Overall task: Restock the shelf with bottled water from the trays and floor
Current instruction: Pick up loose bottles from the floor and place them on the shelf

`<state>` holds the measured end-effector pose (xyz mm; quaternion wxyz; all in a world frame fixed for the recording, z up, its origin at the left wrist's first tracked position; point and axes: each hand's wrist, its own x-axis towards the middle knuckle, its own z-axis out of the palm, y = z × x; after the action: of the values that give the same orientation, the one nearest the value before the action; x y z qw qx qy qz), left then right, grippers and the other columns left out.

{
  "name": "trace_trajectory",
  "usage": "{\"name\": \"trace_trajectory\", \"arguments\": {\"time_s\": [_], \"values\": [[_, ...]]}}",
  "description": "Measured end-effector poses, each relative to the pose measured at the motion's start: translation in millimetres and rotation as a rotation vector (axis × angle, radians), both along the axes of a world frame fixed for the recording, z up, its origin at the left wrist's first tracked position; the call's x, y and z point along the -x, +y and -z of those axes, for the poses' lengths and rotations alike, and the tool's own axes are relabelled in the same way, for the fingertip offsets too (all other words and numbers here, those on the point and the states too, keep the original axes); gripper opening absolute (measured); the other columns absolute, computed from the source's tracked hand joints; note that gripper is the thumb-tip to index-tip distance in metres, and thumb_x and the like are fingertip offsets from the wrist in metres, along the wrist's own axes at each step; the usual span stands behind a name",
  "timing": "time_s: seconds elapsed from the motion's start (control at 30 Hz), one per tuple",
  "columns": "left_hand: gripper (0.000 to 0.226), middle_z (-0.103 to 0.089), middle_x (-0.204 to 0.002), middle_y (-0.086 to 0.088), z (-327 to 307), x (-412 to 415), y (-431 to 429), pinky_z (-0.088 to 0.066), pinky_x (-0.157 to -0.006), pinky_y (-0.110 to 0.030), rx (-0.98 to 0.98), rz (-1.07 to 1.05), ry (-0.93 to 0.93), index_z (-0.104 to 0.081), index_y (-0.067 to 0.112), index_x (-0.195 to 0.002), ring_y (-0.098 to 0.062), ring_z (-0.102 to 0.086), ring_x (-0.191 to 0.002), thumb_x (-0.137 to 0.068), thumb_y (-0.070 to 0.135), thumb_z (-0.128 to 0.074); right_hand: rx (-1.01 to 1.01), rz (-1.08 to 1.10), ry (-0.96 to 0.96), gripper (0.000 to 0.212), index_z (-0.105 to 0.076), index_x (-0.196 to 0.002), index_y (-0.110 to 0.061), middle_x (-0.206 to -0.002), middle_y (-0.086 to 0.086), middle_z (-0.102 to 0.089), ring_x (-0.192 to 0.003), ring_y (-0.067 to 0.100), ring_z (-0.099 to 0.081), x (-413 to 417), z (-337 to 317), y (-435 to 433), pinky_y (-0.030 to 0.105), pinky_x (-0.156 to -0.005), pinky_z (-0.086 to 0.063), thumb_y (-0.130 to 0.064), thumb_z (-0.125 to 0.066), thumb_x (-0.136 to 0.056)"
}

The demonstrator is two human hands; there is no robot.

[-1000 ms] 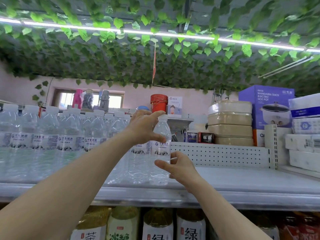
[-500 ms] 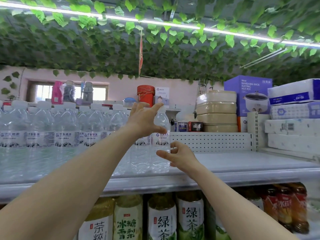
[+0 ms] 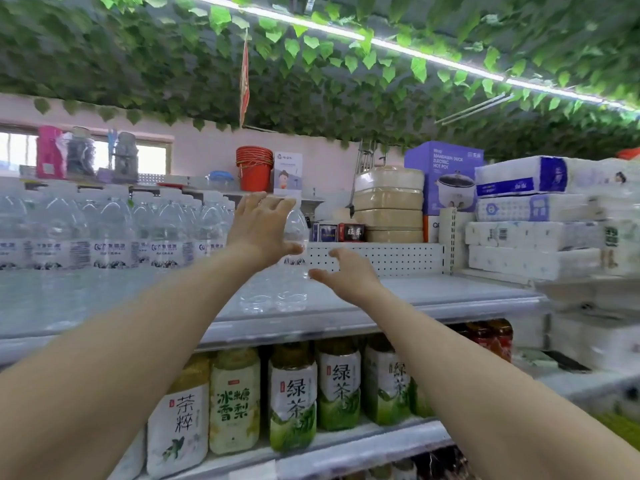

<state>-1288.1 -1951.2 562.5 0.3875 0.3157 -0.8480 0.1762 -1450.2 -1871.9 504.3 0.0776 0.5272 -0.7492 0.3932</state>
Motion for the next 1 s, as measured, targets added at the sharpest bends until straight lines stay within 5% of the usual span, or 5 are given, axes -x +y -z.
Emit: {"name": "trace_trajectory", "arguments": {"time_s": [0.23,0.47,1.0], "values": [[0.079,-0.032,-0.155,-0.01,38,-19,86,-0.033,-0.112,-0.049,-0.226,0.031,0.101,-0.039,0.022,-0.149,-0.034,-0.018,-0.144,-0.082,0.027,-0.08,0.004,0.129,0.315,0.072,-0.038,-0.152,-0.021,-0.154,0.005,-0.044,-0.143,0.026,-0.036,0,-8,107,0.045,-0.107,-0.043,-0.044,-0.071,-0.092],[0.067,-0.036,-0.151,-0.012,95,-8,197,-0.031,-0.114,-0.047,-0.368,0.045,0.167,-0.043,0.019,-0.145,-0.036,-0.027,-0.14,-0.087,0.035,-0.073,-0.04,0.13,0.464,0.074,-0.036,-0.153,-0.023,-0.154,0.005,-0.043,-0.145,0.025,-0.032,15,17,241,0.045,-0.107,-0.044,-0.038,-0.073,-0.091],[0.061,-0.036,-0.149,-0.012,211,49,384,-0.033,-0.112,-0.047,-0.587,0.081,0.11,-0.043,0.018,-0.144,-0.035,-0.028,-0.139,-0.095,0.052,-0.055,-0.154,0.118,0.25,0.065,-0.04,-0.151,-0.022,-0.15,0.008,-0.046,-0.14,0.028,-0.039,61,135,432,0.044,-0.108,-0.042,-0.048,-0.062,-0.096]]}}
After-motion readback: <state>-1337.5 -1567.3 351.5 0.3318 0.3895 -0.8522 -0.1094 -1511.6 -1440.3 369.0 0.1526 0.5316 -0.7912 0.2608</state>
